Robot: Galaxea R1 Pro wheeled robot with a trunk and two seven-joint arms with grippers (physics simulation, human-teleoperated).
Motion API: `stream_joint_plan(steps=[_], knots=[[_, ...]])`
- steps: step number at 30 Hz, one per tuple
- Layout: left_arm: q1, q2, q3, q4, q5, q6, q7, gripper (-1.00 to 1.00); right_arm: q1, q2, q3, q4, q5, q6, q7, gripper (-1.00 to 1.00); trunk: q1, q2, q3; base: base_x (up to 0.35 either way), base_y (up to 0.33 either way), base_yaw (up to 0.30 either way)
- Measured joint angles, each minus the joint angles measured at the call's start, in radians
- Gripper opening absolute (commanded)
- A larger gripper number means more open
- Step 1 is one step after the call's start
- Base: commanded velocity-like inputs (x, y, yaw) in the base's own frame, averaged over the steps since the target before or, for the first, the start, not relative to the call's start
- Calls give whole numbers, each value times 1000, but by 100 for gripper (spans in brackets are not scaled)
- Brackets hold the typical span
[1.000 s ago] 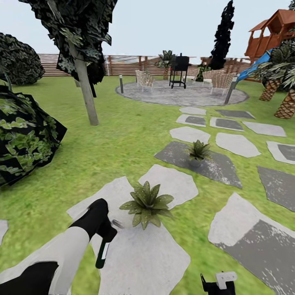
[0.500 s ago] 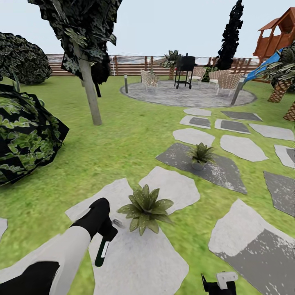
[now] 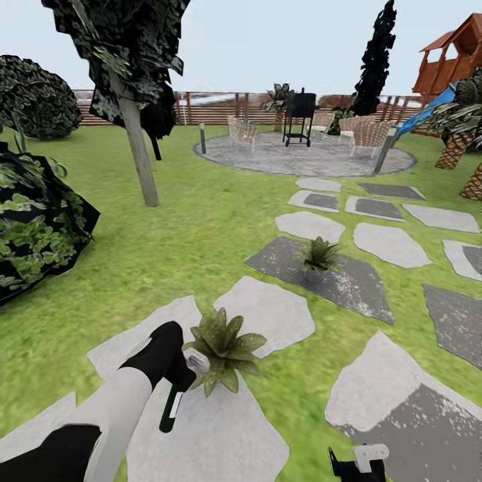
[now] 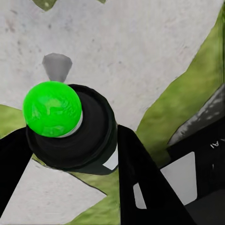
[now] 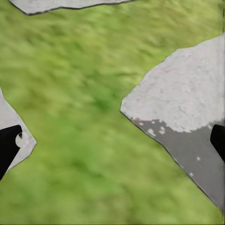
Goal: Pick up the pesticide atomizer in the garden and spray insectifuge to fully cover both potted plants in the garden.
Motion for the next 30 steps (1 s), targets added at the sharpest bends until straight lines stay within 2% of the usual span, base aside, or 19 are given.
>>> stream_joint_plan(steps=[6,21,30], knots=[[-1,0,0,0,0,2,0,-100,0,0,0,0,0,-1,-1,100,0,0,0,3,-273,56],[3,2,0,1,-3,4,0,-100,-1,2,0,0,1,0,-1,100,0,0,0,0,-273,264],[13,4,2,7,0,4,1,-100,0,0,0,0,1,0,0,100,0,0,0,34,-230,21]])
